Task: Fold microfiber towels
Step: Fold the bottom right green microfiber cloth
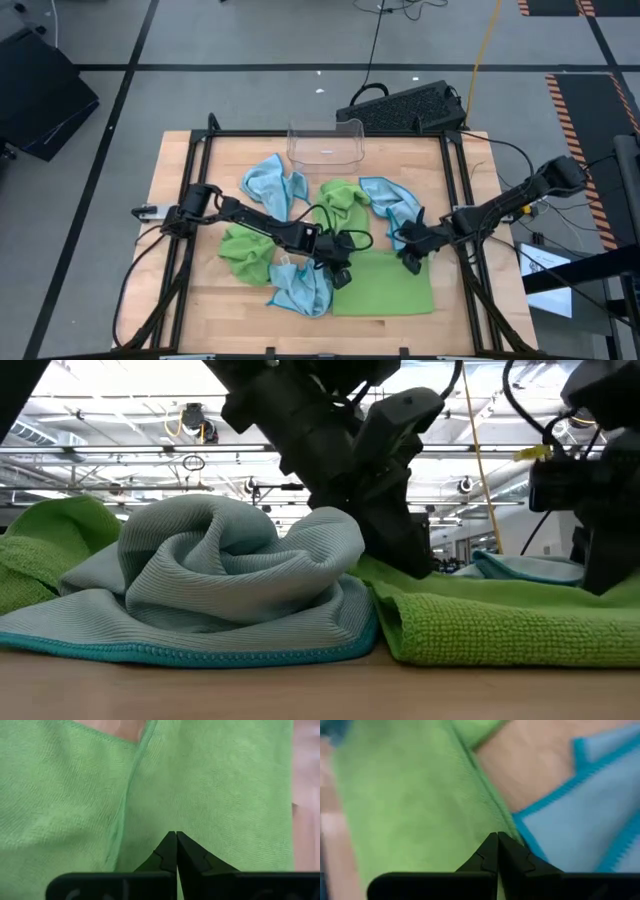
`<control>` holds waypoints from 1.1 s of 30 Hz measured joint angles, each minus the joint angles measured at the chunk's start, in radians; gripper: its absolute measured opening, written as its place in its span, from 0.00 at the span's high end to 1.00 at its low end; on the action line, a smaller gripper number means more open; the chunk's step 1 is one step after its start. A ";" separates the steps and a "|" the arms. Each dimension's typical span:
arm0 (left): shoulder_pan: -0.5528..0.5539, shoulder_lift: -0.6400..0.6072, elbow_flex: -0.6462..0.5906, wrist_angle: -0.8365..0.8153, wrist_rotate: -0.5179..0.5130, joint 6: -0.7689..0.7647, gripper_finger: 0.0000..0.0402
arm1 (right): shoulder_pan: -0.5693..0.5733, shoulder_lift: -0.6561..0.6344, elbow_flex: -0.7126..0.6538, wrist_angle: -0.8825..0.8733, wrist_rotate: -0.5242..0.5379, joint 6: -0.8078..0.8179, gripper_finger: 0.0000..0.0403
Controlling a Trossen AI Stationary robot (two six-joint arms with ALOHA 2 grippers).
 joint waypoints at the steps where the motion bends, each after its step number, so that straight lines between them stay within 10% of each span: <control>1: 0.001 0.000 0.000 -0.003 -0.004 -0.002 0.98 | -0.007 0.000 0.000 -0.013 0.000 -0.004 1.00; 15: 0.004 -0.007 0.000 -0.028 -0.004 -0.038 0.97 | -0.078 -0.051 0.000 -0.002 -0.033 -0.063 1.00; 25: -0.018 -0.061 0.003 0.004 0.014 -0.086 0.98 | -0.049 -0.245 0.001 -0.102 -0.085 0.224 1.00; 33: -0.093 -0.067 0.003 0.071 -0.004 -0.202 0.98 | 0.078 -0.285 0.205 -0.448 -0.074 0.328 1.00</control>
